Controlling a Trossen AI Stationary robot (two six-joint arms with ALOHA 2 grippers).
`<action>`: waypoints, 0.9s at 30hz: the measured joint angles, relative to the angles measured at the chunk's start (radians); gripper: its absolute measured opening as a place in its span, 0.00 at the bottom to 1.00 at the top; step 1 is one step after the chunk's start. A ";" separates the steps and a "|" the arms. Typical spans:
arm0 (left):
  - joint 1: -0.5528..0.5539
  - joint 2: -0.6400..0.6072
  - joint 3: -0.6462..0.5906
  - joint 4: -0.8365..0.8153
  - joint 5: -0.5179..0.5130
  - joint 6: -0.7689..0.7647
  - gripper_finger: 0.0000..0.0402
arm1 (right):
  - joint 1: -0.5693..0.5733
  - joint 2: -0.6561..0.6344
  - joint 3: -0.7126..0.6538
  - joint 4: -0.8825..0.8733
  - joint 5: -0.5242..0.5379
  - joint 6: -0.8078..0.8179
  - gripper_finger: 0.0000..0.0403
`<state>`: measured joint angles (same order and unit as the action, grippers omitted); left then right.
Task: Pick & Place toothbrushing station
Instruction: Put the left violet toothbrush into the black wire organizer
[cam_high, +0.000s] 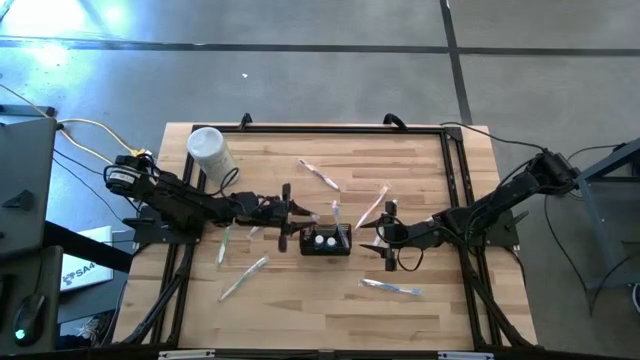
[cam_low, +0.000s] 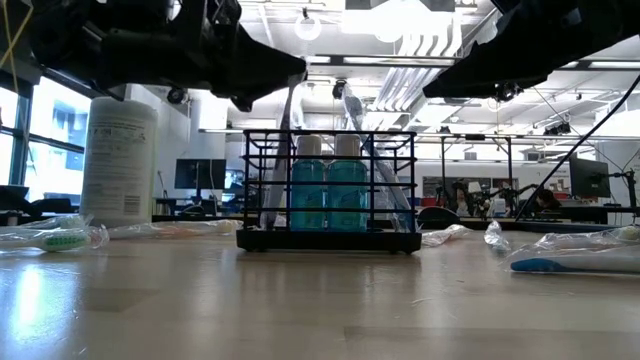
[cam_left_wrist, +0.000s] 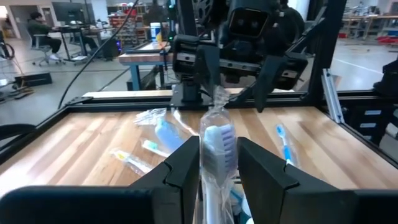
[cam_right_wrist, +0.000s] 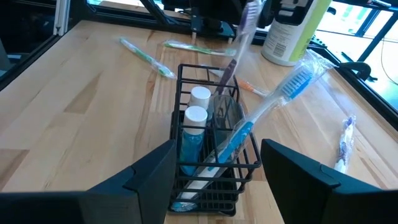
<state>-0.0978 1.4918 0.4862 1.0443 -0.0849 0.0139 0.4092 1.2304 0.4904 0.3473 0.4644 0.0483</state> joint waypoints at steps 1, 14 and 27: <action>0.000 0.000 0.000 0.000 0.001 0.000 0.27 | 0.000 0.000 0.000 0.000 0.000 0.000 0.57; 0.000 0.000 0.000 0.011 0.001 0.000 0.27 | 0.000 0.000 0.000 0.000 0.000 0.000 0.57; 0.000 0.001 0.000 0.008 -0.012 0.001 0.27 | 0.000 0.000 0.000 0.000 0.000 0.000 0.57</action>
<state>-0.0982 1.4925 0.4862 1.0518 -0.0964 0.0151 0.4092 1.2304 0.4904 0.3477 0.4648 0.0483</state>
